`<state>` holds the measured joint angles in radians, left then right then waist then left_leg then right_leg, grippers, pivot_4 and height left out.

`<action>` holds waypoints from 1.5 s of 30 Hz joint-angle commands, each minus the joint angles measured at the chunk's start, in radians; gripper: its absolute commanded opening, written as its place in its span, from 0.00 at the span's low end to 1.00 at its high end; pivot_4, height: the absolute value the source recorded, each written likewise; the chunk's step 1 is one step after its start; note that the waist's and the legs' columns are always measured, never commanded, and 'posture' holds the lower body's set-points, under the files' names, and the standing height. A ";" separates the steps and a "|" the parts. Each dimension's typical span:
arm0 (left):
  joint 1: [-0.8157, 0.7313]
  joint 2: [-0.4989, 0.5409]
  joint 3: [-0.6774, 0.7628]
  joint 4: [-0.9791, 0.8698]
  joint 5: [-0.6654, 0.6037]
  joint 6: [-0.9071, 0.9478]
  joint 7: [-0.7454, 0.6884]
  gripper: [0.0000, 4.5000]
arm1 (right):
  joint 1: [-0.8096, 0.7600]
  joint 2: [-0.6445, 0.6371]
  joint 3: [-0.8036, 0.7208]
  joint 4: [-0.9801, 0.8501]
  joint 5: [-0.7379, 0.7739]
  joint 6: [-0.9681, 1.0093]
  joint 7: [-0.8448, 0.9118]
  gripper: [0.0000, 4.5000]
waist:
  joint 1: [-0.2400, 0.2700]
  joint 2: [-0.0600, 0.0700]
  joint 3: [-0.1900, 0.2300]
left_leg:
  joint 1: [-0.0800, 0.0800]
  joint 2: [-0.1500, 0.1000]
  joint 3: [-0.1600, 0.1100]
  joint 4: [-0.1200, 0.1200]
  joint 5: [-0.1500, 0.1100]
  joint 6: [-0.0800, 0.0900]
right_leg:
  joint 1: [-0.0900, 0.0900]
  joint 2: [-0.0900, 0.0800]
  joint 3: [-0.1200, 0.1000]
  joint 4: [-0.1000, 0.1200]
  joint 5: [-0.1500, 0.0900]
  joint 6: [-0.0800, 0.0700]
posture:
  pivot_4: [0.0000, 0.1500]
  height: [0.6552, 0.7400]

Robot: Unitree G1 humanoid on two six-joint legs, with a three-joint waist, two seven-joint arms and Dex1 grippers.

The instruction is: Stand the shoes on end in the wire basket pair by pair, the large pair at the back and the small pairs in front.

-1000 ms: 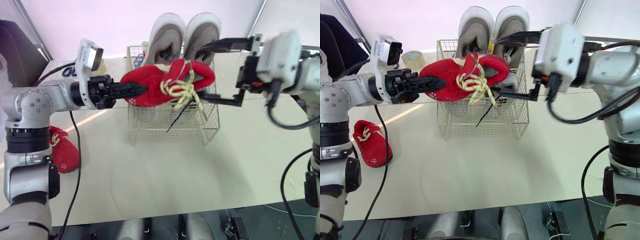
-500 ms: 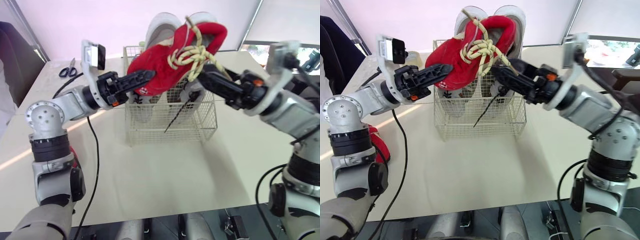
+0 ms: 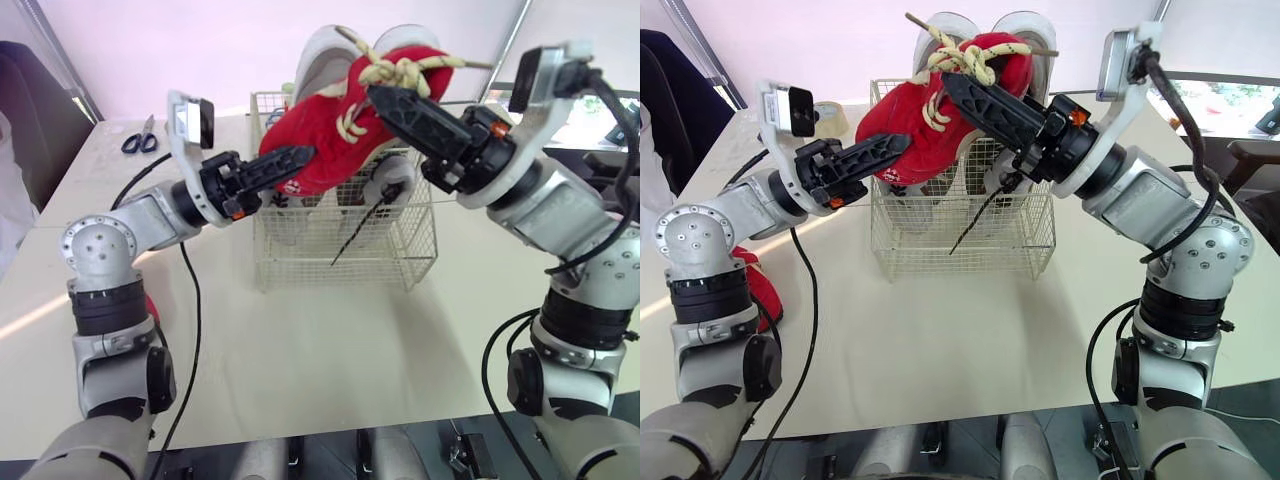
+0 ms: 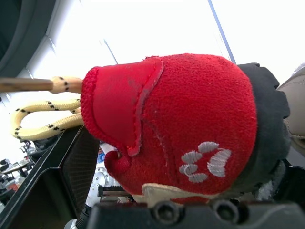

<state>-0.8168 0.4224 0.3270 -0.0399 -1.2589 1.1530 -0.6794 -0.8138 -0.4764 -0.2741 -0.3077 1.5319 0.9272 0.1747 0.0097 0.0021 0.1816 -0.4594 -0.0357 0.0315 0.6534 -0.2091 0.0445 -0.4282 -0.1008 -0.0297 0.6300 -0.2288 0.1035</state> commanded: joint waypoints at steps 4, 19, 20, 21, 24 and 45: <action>-0.010 -0.019 0.013 -0.028 -0.048 -0.036 0.039 0.07 | -0.027 0.005 0.032 -0.015 0.048 -0.022 -0.001 0.98 | -0.001 0.000 0.000 | 0.000 0.000 0.000 0.000 0.000 0.000 | 0.000 0.000 0.000 0.000 0.000 0.000 | 1.00 1.00; 0.007 -0.017 -0.002 -0.052 -0.054 -0.059 0.081 0.07 | -0.041 0.005 0.057 -0.008 0.050 -0.048 -0.005 0.16 | -0.001 0.000 0.000 | 0.000 0.000 0.000 0.000 0.000 0.000 | 0.000 0.002 0.000 0.000 0.001 0.001 | 1.00 1.00; 0.008 -0.014 -0.004 -0.054 -0.050 -0.059 0.081 0.07 | -0.043 0.004 0.057 -0.008 0.049 -0.048 -0.005 0.16 | -0.001 0.000 0.000 | 0.000 0.000 0.000 0.000 0.000 0.000 | 0.000 0.002 0.000 0.000 0.001 0.001 | 1.00 1.00; 0.019 0.011 -0.024 -0.063 -0.026 -0.051 0.062 0.07 | -0.050 -0.007 0.056 -0.003 0.037 -0.046 -0.004 0.16 | -0.001 0.000 0.000 | 0.000 0.000 0.000 0.000 0.000 0.000 | 0.000 0.002 0.000 0.000 0.000 0.001 | 1.00 1.00; 0.056 0.101 -0.090 -0.097 0.041 -0.031 -0.018 0.30 | -0.072 -0.059 0.052 0.021 0.007 -0.026 0.029 0.16 | -0.004 0.000 0.000 | 0.000 0.000 0.000 0.000 0.000 0.000 | 0.000 0.002 0.000 0.000 0.000 0.000 | 1.00 1.00; 0.114 0.312 -0.170 -0.083 0.323 -0.218 -0.288 0.99 | -0.175 -0.526 0.471 0.289 -0.970 -0.471 1.186 0.16 | -0.006 0.000 0.000 | -0.002 0.000 0.001 -0.006 -0.002 0.001 | -0.001 -0.002 0.000 -0.012 -0.001 -0.002 | 1.00 1.00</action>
<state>-0.7055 0.7342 0.1366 -0.0861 -0.9283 0.9485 -0.9722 -0.9465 -1.0038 0.2000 -0.0300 0.6277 0.5312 1.3148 0.0041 0.0024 0.1821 -0.4620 -0.0353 0.0325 0.6471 -0.2108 0.0451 -0.4298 -0.1025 -0.0295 0.6176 -0.2300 0.1012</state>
